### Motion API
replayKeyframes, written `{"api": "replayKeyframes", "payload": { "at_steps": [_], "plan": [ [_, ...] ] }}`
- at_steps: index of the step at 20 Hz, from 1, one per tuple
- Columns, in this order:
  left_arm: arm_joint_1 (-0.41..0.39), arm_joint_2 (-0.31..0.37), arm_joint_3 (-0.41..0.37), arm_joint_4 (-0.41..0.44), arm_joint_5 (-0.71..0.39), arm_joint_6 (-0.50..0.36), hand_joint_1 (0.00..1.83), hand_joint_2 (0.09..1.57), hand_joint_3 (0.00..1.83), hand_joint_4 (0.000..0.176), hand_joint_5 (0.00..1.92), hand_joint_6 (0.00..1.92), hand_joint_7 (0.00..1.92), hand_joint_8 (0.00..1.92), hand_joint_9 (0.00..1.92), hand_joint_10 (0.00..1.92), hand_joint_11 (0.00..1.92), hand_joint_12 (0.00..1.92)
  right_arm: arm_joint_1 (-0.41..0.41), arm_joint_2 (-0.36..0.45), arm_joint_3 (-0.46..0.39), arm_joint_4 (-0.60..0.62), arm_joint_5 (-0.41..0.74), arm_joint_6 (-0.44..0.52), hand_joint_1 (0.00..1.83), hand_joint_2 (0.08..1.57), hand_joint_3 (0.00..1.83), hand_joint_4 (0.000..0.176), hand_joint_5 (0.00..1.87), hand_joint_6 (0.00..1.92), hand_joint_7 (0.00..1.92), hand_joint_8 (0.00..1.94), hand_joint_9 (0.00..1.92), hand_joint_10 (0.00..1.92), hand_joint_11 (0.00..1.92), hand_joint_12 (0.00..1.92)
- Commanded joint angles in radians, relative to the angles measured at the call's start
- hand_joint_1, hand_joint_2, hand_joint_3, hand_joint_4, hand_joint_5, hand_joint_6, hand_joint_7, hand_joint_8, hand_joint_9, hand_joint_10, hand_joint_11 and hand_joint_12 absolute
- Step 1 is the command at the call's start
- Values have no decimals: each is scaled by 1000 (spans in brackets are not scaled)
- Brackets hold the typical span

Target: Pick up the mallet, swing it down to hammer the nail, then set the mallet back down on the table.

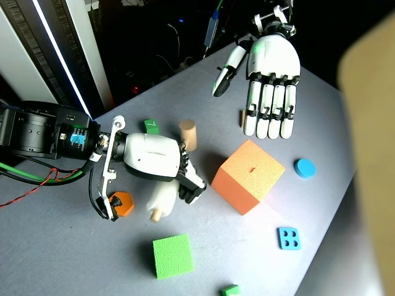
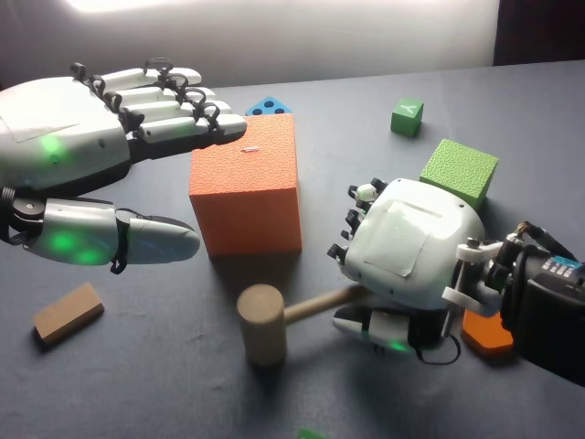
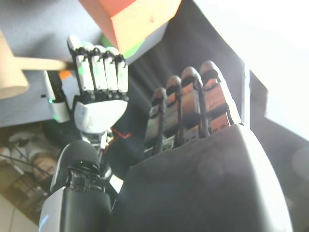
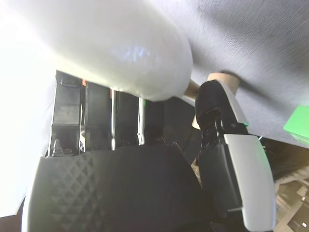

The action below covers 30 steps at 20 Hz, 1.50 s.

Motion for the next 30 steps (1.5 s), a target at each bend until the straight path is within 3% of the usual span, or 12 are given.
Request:
{"api": "replayKeyframes", "payload": {
  "at_steps": [1,6,10,16,18,22,23,24,25,26,29,30],
  "plan": [
    [-1,10,-4,-49,-89,-5,0,1241,0,0,105,2,144,2,113,2,0,124,4,6,-1,-28,105,-3,128,1278,0,0,1012,14,1083,15,1032,51,673,737],
    [2,9,-11,-50,-78,-5,0,1260,2,0,118,3,169,3,127,3,0,76,21,48,-17,-28,110,29,223,1206,0,0,836,0,886,0,849,0,447,788],
    [0,9,-15,-50,-69,-4,0,1243,0,0,110,7,154,6,127,9,32,66,48,176,-99,-28,103,127,223,1203,2,0,576,0,627,0,581,0,231,783],
    [-11,9,-20,-50,-37,-1,0,1246,0,0,138,3,170,3,138,3,0,188,157,341,-191,-23,-46,287,248,1176,1,0,563,0,607,0,549,0,175,857],
    [-14,9,-26,-50,-24,2,0,1242,0,0,141,5,186,9,156,9,0,194,227,383,-211,68,-169,292,258,1187,3,0,569,3,614,4,558,4,155,884],
    [-31,9,-41,-53,14,15,0,1241,0,0,438,0,593,12,499,26,27,715,321,440,-218,181,-329,269,331,1156,0,0,667,25,719,26,666,34,232,868],
    [-35,9,-47,-69,17,33,12,1255,0,0,563,30,718,68,614,87,102,815,323,448,-220,181,-329,269,352,1150,0,0,607,259,624,393,578,490,270,1041],
    [-35,10,-55,-107,14,72,40,1260,0,0,629,250,646,518,463,716,112,1118,322,453,-220,181,-328,269,362,1131,0,0,348,922,381,1034,397,1078,271,1316],
    [-37,10,-62,-125,15,92,141,1244,0,0,405,1325,396,1416,311,1546,132,1736,318,454,-220,181,-325,269,382,1108,0,0,210,1417,238,1586,268,1680,236,1798],
    [-44,12,-71,-133,24,102,198,1224,0,0,310,1802,277,1806,284,1846,229,1884,314,455,-221,192,-324,269,375,1088,0,0,127,1754,211,1870,296,1873,316,1896],
    [-79,27,-105,-133,91,107,135,1199,0,0,428,1794,401,1907,362,1920,389,1921,288,486,-225,205,-273,235,374,1014,0,0,205,1920,168,1940,290,1921,489,1921],
    [-98,32,-116,-133,113,114,30,1224,6,0,801,1896,819,1918,673,1921,601,1921,274,494,-226,206,-253,237,336,985,0,0,326,1921,269,1941,377,1921,533,1921]
  ]
}}
